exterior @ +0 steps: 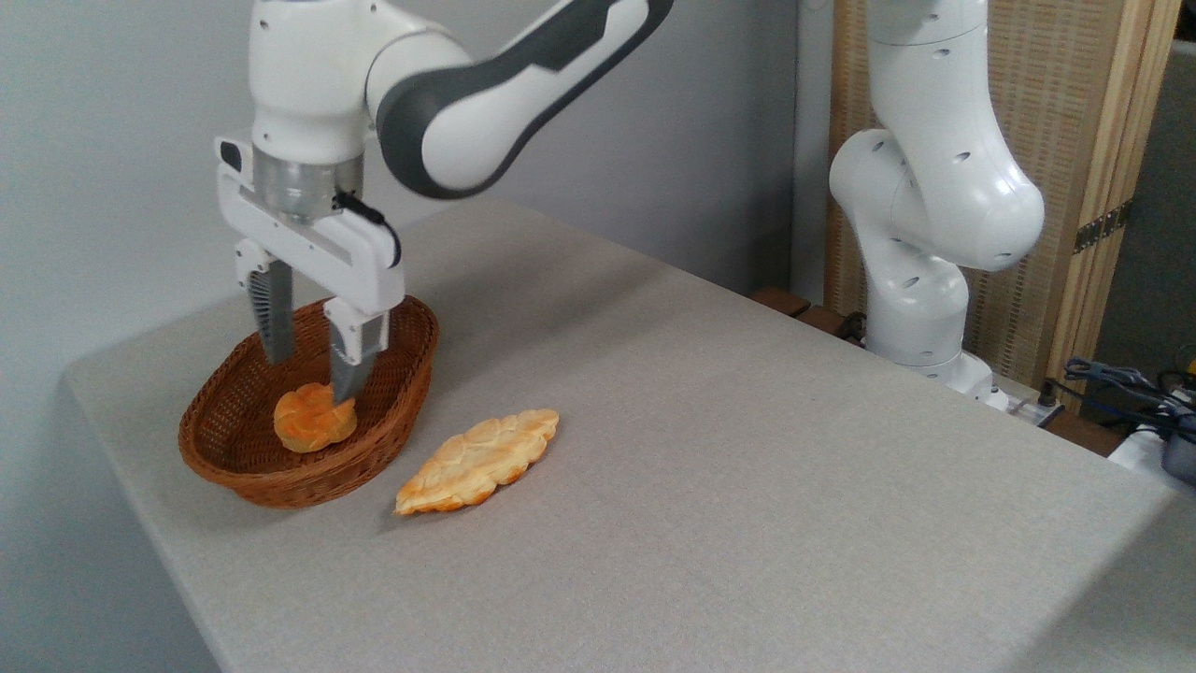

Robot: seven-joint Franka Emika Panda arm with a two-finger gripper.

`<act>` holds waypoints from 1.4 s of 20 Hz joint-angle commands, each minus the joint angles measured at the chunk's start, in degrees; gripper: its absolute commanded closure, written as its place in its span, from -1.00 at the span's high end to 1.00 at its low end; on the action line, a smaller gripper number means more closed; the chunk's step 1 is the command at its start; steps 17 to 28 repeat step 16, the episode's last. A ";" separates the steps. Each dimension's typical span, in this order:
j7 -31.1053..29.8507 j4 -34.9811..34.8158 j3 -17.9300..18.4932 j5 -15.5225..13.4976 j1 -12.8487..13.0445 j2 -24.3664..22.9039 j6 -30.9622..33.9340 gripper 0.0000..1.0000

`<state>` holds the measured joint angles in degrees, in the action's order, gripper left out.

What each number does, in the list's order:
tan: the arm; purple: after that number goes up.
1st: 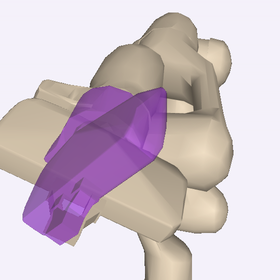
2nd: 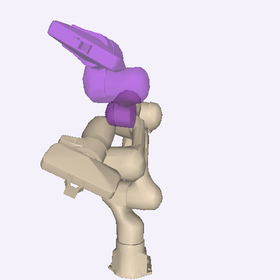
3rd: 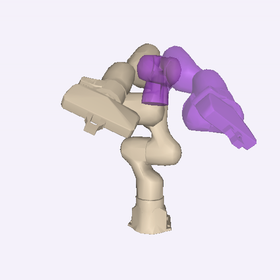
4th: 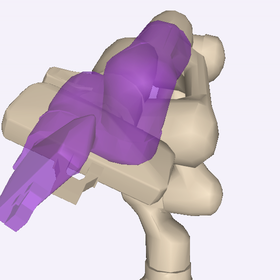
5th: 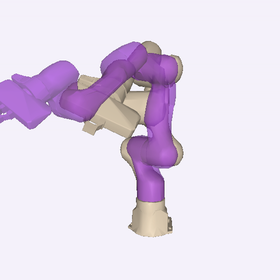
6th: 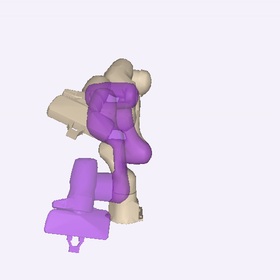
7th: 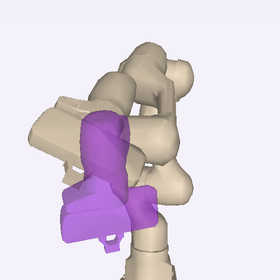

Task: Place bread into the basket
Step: 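Lower the roll into the basket and open the gripper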

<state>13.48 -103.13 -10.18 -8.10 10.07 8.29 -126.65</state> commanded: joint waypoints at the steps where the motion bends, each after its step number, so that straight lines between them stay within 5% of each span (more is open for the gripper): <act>1: 3.81 0.74 3.76 4.75 -0.31 -3.80 10.34 1.00; 5: 17.42 2.41 8.94 5.46 -0.23 -5.30 20.37 1.00; 11: 32.29 2.50 15.37 5.46 -0.23 -6.88 25.56 1.00; 14: 32.67 3.02 17.83 5.02 -0.23 -7.05 26.45 1.00; 28: 32.40 3.82 17.74 4.67 -0.23 -7.05 27.24 1.00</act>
